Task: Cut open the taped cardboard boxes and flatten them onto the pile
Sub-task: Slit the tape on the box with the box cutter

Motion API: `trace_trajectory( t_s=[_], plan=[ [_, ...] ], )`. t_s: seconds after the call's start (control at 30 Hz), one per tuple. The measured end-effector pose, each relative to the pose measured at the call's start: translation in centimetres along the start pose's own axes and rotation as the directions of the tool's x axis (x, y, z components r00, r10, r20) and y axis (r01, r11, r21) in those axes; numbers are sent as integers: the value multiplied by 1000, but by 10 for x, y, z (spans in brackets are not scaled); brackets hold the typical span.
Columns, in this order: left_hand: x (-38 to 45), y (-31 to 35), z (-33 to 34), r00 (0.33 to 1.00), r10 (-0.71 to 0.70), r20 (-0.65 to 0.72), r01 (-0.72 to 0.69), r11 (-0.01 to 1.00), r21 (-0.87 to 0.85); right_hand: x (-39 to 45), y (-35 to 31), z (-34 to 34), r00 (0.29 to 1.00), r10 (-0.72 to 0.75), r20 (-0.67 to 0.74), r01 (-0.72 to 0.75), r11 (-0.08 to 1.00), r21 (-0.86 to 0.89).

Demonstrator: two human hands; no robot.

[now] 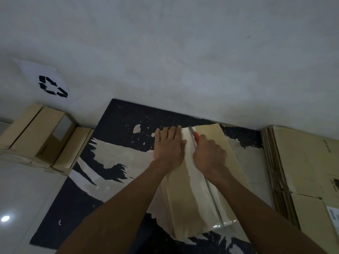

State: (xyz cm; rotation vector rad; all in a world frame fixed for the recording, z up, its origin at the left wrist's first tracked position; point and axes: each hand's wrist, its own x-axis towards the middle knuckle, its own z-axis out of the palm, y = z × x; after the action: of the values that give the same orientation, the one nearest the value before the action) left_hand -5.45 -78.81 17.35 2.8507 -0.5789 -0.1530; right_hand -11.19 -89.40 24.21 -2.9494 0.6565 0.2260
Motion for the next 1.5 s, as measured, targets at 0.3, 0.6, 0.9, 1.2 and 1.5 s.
trace_trajectory(
  t_s=[0.3,0.6,0.9,1.2,1.5],
  plan=[
    [-1,2,0,1000,-10,-12,10,1000,19,-23,8,1,999,-26,32,26,999,-25],
    [-3,2,2,1000,-13,-16,14,998,56,-69,30,-8,991,-44,124,49,998,-32],
    [-9,7,1,998,-36,-45,36,999,-3,-144,63,-14,977,-76,201,95,992,-87],
    [-123,57,3,999,34,-26,-38,986,-165,-148,81,-13,965,-100,241,98,995,21],
    [-160,60,36,998,6,-62,-6,1000,-1,-163,87,-17,956,-157,249,159,987,15]
  ],
)
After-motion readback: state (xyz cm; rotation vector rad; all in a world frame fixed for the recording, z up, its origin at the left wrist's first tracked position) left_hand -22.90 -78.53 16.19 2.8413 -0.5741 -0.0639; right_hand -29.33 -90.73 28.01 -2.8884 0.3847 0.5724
